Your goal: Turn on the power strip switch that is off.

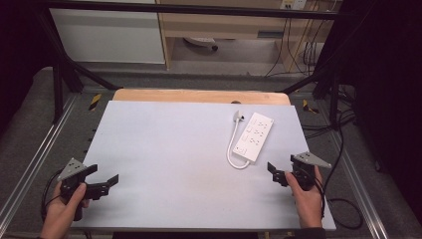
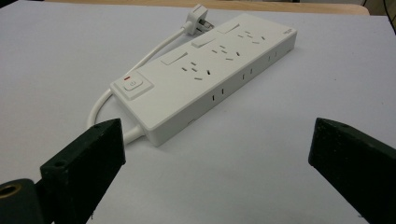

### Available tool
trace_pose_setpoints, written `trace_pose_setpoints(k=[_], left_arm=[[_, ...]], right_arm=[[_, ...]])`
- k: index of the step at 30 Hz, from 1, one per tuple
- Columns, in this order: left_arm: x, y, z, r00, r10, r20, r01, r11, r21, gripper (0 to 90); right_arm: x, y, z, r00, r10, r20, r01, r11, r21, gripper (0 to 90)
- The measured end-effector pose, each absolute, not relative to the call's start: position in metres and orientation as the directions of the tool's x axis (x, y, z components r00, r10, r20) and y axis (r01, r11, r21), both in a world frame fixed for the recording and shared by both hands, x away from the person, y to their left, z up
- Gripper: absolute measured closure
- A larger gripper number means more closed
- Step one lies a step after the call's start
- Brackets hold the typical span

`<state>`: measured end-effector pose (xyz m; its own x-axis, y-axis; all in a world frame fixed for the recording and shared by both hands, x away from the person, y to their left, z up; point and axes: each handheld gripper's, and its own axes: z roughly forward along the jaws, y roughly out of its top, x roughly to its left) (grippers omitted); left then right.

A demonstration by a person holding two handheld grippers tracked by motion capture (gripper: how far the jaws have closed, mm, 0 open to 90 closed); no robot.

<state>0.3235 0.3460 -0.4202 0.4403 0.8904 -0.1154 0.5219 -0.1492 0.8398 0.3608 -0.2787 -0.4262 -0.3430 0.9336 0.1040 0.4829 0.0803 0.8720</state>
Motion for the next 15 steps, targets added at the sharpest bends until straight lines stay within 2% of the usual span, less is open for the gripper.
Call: trace_pose_setpoints(k=[15], left_arm=[[0.3237,0.3458,-0.4206,0.442,0.887,-0.133,0.528,-0.137,0.838,7.4]], right_arm=[[0.3659,-0.2739,-0.4242,-0.367,0.924,0.107,0.469,0.084,0.879,3.4]])
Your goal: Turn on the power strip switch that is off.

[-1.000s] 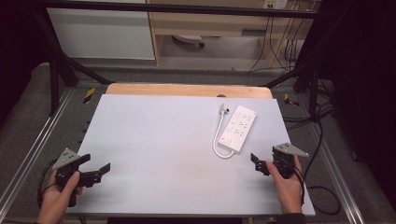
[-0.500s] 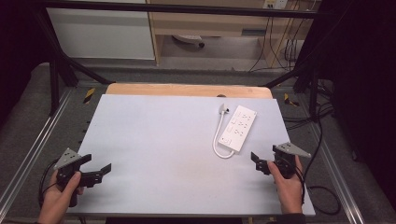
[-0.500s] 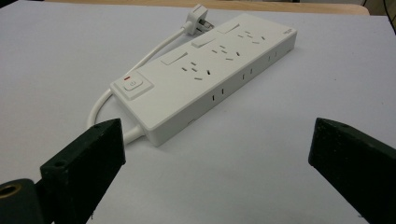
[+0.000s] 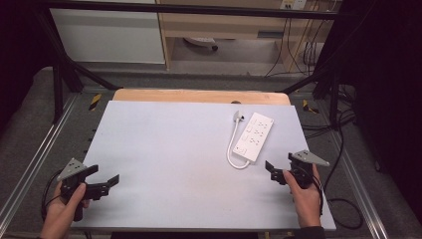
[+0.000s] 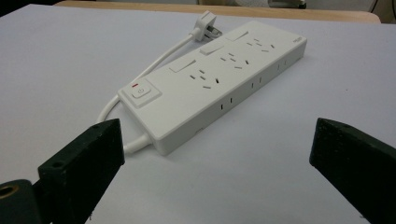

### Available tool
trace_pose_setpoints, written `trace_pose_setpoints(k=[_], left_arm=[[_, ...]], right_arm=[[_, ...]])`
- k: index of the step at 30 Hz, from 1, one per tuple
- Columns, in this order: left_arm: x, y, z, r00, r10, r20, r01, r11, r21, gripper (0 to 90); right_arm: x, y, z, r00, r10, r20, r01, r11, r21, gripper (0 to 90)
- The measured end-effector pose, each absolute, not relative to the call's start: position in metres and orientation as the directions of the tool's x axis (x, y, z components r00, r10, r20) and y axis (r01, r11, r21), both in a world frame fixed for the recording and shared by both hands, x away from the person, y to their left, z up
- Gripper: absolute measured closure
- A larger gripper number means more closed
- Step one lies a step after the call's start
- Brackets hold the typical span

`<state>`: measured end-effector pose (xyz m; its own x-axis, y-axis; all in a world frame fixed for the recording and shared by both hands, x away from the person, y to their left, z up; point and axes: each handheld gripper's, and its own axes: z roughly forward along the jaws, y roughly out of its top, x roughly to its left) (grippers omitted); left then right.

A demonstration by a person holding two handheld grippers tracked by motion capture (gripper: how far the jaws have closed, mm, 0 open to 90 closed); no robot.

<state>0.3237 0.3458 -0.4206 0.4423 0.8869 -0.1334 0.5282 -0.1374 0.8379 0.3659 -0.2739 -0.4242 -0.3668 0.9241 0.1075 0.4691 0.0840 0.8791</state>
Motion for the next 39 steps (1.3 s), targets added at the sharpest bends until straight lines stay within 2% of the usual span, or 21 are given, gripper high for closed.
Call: trace_pose_setpoints(k=[20,39], left_arm=[[0.323,0.346,-0.422,0.433,0.892,-0.128,0.533,-0.139,0.834,7.6],[0.324,0.344,-0.422,0.436,0.893,-0.11,0.532,-0.157,0.832,7.5]], right_arm=[[0.382,-0.26,-0.405,-0.397,0.909,0.128,0.48,0.087,0.873,5.0],[0.402,-0.258,-0.388,-0.407,0.908,0.098,0.518,0.141,0.844,5.6]])
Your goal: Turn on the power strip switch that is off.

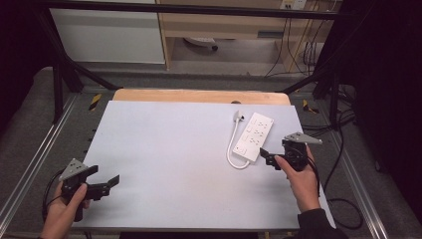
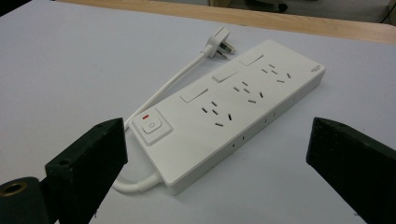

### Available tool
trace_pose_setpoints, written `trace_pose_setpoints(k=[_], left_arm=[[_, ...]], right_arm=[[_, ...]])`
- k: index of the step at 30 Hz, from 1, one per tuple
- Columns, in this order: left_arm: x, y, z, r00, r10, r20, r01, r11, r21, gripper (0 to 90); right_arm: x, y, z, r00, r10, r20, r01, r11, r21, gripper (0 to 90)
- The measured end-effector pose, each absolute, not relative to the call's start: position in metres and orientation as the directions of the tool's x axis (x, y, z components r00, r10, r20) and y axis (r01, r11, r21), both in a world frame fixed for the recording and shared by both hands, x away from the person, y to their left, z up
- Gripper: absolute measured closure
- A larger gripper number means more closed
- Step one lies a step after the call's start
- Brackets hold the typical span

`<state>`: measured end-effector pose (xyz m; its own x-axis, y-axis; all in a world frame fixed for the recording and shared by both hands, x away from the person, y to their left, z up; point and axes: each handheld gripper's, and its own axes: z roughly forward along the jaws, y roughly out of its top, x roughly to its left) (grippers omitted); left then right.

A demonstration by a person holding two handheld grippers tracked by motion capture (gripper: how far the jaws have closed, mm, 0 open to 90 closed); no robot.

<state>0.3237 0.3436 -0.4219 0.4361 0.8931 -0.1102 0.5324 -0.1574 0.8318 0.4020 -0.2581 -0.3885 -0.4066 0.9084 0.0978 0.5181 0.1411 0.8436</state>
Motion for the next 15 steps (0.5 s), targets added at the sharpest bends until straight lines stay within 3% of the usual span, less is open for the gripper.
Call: trace_pose_setpoints(k=[11,15], left_arm=[[0.324,0.344,-0.422,0.436,0.893,-0.111,0.535,-0.158,0.83,7.5],[0.324,0.344,-0.422,0.434,0.894,-0.11,0.537,-0.159,0.829,7.5]], right_arm=[[0.415,-0.256,-0.376,-0.423,0.903,0.079,0.514,0.168,0.841,8.6],[0.422,-0.255,-0.376,-0.421,0.903,0.09,0.513,0.156,0.844,5.4]])
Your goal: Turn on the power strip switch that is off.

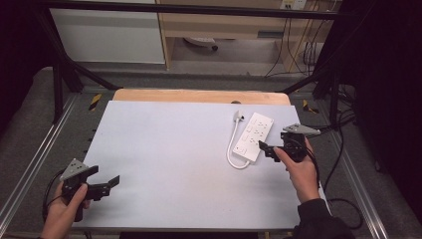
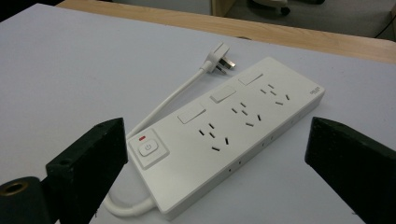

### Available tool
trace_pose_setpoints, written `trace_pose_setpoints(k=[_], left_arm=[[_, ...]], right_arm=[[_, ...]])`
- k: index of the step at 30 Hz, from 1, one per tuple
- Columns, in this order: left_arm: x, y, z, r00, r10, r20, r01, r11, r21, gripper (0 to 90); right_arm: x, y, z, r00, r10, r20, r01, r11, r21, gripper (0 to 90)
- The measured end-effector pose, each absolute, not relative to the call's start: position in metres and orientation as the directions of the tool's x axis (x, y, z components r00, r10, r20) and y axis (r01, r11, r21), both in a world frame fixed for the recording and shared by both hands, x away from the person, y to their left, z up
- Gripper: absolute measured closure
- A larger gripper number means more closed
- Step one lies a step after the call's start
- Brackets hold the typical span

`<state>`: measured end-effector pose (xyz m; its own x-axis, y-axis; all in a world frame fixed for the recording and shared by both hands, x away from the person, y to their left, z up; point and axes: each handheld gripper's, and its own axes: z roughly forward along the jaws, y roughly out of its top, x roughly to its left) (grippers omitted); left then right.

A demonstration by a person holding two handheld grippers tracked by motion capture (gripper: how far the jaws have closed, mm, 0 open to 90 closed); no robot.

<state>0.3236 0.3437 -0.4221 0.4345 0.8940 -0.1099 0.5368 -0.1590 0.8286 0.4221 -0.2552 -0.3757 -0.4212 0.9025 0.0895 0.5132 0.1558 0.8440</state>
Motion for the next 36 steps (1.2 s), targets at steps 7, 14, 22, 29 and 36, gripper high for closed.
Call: trace_pose_setpoints(k=[7,14,22,29,36], left_arm=[[0.325,0.344,-0.423,0.424,0.898,-0.117,0.55,-0.153,0.821,7.3],[0.324,0.342,-0.423,0.432,0.895,-0.111,0.544,-0.161,0.823,7.3],[0.325,0.343,-0.424,0.43,0.895,-0.119,0.553,-0.157,0.818,7.3],[0.325,0.34,-0.424,0.44,0.89,-0.115,0.551,-0.167,0.818,7.3],[0.326,0.342,-0.426,0.434,0.893,-0.119,0.559,-0.163,0.813,7.3]], right_arm=[[0.434,-0.253,-0.372,-0.394,0.916,0.073,0.507,0.15,0.849,4.7],[0.447,-0.255,-0.369,-0.378,0.924,0.06,0.505,0.151,0.85,4.9],[0.46,-0.254,-0.366,-0.363,0.93,0.054,0.491,0.142,0.86,5.8],[0.471,-0.252,-0.369,-0.357,0.932,0.069,0.491,0.124,0.862,6.5],[0.479,-0.251,-0.365,-0.355,0.931,0.08,0.501,0.117,0.858,6.5]])
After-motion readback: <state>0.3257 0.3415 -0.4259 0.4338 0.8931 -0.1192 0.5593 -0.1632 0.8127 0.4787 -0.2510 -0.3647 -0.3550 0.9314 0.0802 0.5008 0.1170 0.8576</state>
